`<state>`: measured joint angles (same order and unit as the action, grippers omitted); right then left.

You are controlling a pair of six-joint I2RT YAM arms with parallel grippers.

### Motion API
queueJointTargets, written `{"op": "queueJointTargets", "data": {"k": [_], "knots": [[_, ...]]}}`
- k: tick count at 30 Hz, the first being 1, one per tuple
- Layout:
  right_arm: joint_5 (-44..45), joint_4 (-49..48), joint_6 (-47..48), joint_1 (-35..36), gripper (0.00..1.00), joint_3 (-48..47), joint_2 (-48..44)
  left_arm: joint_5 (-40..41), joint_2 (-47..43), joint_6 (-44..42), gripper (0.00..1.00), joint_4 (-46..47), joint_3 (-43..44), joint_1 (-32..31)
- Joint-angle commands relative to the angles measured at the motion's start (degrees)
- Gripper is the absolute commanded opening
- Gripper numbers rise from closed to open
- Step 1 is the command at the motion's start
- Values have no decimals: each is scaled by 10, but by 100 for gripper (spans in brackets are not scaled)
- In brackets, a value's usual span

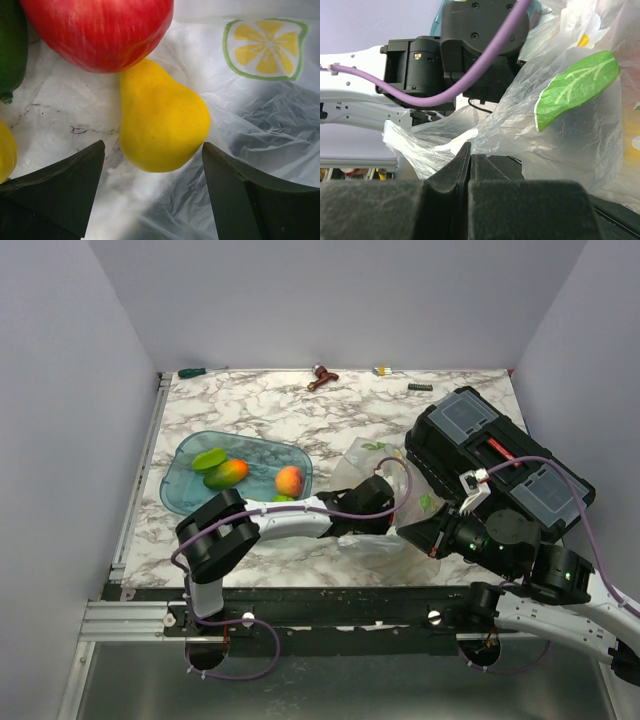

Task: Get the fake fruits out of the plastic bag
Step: Take out the fake fruit from the plastic bag.

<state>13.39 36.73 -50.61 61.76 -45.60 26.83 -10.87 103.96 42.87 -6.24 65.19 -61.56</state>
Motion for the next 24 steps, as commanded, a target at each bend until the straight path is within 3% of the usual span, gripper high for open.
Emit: {"op": "queueJointTargets", "data": {"k": [1,9,19,24], "knots": [[-14,14,-1,-2,1,-1,0,9,22,-2,78,-4,16,-5],[-21,19,-8,-1,1,8,-10,-7,59,15,78,7,40,-4],[-35,26,-22,-1,1,41,-36,-36,-1,-17,37,4,-3,-3],[-11,29,-44,-1,1,61,-72,-55,-71,-34,24,-31,-49,-2]]}}
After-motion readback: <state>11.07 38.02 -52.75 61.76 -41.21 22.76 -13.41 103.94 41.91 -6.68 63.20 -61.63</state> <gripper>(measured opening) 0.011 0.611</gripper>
